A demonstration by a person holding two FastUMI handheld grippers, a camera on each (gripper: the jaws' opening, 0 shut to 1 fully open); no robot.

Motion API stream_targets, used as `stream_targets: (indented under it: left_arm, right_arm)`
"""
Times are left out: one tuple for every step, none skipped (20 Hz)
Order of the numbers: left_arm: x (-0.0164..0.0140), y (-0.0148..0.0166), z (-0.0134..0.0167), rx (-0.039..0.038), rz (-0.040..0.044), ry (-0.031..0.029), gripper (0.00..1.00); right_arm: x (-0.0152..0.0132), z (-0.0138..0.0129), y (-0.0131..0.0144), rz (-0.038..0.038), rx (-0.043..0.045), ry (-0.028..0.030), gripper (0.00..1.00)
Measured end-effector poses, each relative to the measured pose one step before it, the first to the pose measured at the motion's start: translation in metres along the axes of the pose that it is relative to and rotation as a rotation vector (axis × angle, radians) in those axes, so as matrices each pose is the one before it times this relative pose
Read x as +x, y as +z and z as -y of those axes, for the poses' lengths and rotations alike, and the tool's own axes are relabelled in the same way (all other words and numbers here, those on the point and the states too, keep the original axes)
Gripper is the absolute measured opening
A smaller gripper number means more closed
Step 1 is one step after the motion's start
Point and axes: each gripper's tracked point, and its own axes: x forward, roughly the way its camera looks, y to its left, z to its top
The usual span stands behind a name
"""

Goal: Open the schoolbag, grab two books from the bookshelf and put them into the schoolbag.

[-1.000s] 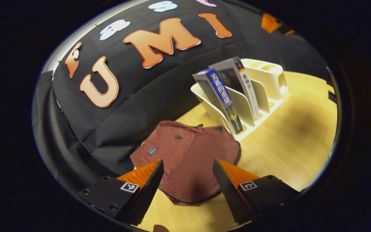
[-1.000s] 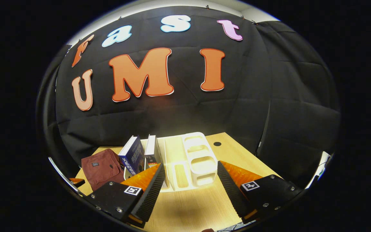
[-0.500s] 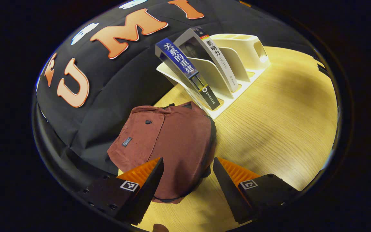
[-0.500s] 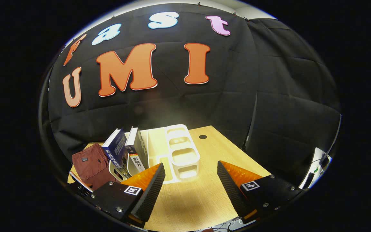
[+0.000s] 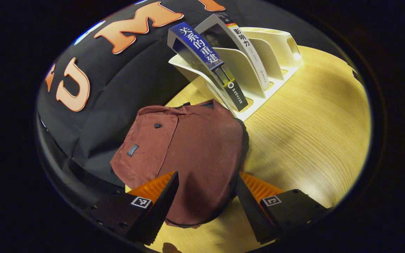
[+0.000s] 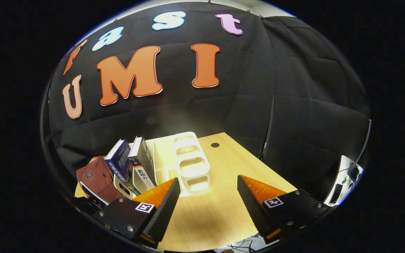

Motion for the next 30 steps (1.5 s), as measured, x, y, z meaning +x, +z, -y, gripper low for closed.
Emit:
stream_targets:
  left_arm:
    - [-0.00274, 0.00239, -0.00698, 0.00586, 0.00668, 0.00839, 0.98]
    - [-0.00320, 0.00400, -0.00801, 0.00262, 0.00327, 0.00713, 0.98]
    - [-0.00313, 0.00319, -0.00838, -0.00176, 0.00808, 0.00796, 0.98]
    - [-0.00029, 0.00435, -0.00758, -0.00641, 0.00681, 0.00694, 0.98]
    - [0.00151, 0.00067, -0.00525, -0.00955, 0.00217, -0.00093, 0.89]
    - [0.00275, -0.00239, -0.00062, -0.00926, -0.01443, -0.01186, 0.98]
    - [0.00287, -0.00423, 0.00088, -0.00480, -0.01532, -0.01337, 0.98]
    - [0.00212, -0.00218, 0.00181, -0.00211, -0.01051, -0.00860, 0.98]
    - [0.00104, 0.00089, 0.00324, 0.00038, 0.00182, -0.00945, 0.95]
    - [-0.00066, 0.00313, 0.00255, 0.00789, 0.01202, -0.00101, 0.92]
    - [-0.00165, 0.00158, -0.00005, 0.01693, 0.00489, 0.00824, 0.78]
    - [-0.00137, 0.00040, 0.00051, 0.01011, -0.00174, 0.00662, 0.65]
    - [0.00034, 0.00094, 0.00082, 0.00423, -0.00198, 0.00070, 0.51]
    - [-0.00070, 0.00029, -0.00078, 0.00136, -0.00175, 0.00299, 0.49]
    - [-0.00001, 0.00116, -0.00175, 0.00230, -0.00010, 0.00383, 0.38]
    - [-0.00183, 0.00057, -0.00012, 0.00340, -0.00002, -0.00089, 0.41]
    - [0.00321, -0.00031, 0.00203, 0.00483, -0.00790, -0.01476, 0.18]
    - [0.00008, -0.00312, 0.00380, 0.00179, -0.02078, -0.02286, 0.17]
    - [0.00101, -0.00130, 0.00440, -0.00552, -0.01181, -0.02529, 0.10]
    - [-0.00083, -0.00013, 0.00076, -0.00419, -0.00569, -0.00176, 0.07]
    - [0.00427, 0.00125, 0.00025, 0.00046, -0.00016, -0.00032, 0.05]
    - [-0.00293, -0.00075, 0.00054, 0.01058, -0.00250, -0.00368, 0.04]
    - [0.00000, -0.00002, -0.00051, 0.00840, -0.00065, -0.00038, 0.03]
    - [-0.00121, 0.00071, 0.00028, -0.00509, 0.00371, -0.00265, 0.03]
    - [-0.00025, 0.00099, 0.00015, -0.00909, 0.00654, -0.00745, 0.02]
    - [-0.00178, -0.00255, -0.00118, -0.00891, -0.01160, -0.00489, 0.02]
    - [-0.00142, 0.00035, -0.00235, 0.00113, -0.00593, -0.00866, 0.01]
    - [-0.00065, 0.00254, -0.00306, 0.00700, -0.00538, -0.00265, 0.01]
    - [-0.00227, 0.00202, -0.00547, 0.00292, -0.00874, 0.00444, 0.01]
    - [-0.00426, 0.00335, -0.00569, -0.00750, -0.00179, -0.00193, 0.01]
  right_arm:
    - [0.00138, -0.00494, 0.00313, 0.00553, -0.00120, 0.00921, 0.97]
    - [0.00202, -0.00429, 0.00204, 0.00360, -0.00248, 0.00623, 0.97]
    - [0.00126, -0.00361, 0.00108, 0.00140, -0.00378, 0.00570, 0.97]
    - [0.00165, -0.00450, 0.00051, 0.00143, -0.00269, 0.00715, 0.97]
    - [0.00120, -0.00474, 0.00026, -0.00017, -0.00175, 0.00757, 0.97]
    - [0.00165, -0.00460, -0.00093, -0.00426, -0.00052, 0.00748, 0.97]
    - [0.00114, -0.00348, -0.00182, -0.00573, 0.00055, 0.00684, 0.97]
    - [0.00036, -0.00285, -0.00063, -0.00396, 0.00071, 0.00563, 0.97]
    - [0.00069, -0.00160, -0.00014, 0.00020, -0.00191, 0.00197, 0.97]
    - [0.00111, -0.00038, 0.00094, 0.00263, -0.00387, -0.00153, 0.97]
    - [0.00018, 0.00049, 0.00005, 0.00020, -0.00308, -0.00185, 0.97]
    - [0.00053, 0.00011, 0.00015, -0.00242, 0.00164, -0.00068, 0.97]
    - [0.00079, -0.00006, -0.00021, -0.00140, 0.00550, 0.00112, 0.97]
    - [0.00082, 0.00021, 0.00080, -0.00070, 0.00652, 0.00078, 0.97]
    - [0.00122, 0.00098, 0.00028, 0.00015, 0.00722, -0.00089, 0.97]
    - [0.00088, 0.00014, 0.00098, 0.00092, 0.00614, 0.00177, 0.97]
    - [0.00134, -0.00006, 0.00021, 0.00126, 0.00521, 0.00262, 0.97]
    - [0.00144, 0.00022, 0.00065, 0.00039, 0.00557, 0.00082, 0.97]
    - [0.00113, -0.00005, 0.00063, 0.00013, 0.00633, 0.00473, 0.97]
    - [0.00099, -0.00008, 0.00075, -0.00008, 0.00658, 0.00533, 0.97]
    - [0.00031, 0.00012, 0.00121, 0.00067, 0.00828, 0.00775, 0.97]
    - [-0.00015, -0.00120, 0.00212, 0.00131, 0.01143, 0.01100, 0.97]
    - [0.00009, -0.00143, 0.00248, 0.00202, 0.01188, 0.01509, 0.97]
    - [-0.00117, -0.00163, 0.00354, 0.00828, 0.00845, 0.01542, 0.97]
    - [0.00076, -0.00286, 0.00378, 0.00686, -0.00656, 0.02333, 0.97]
    - [-0.00085, -0.00103, 0.00293, 0.00289, -0.01358, 0.01622, 0.97]
    - [-0.00053, 0.00025, 0.00320, 0.00666, -0.01622, 0.01164, 1.00]
    - [0.00103, 0.00006, 0.00346, 0.00228, -0.01637, 0.01030, 0.97]
    - [-0.00019, -0.00155, 0.00057, -0.00388, -0.00979, 0.01301, 0.97]
    - [0.00131, -0.00189, 0.00110, -0.00633, 0.00100, 0.01306, 0.97]
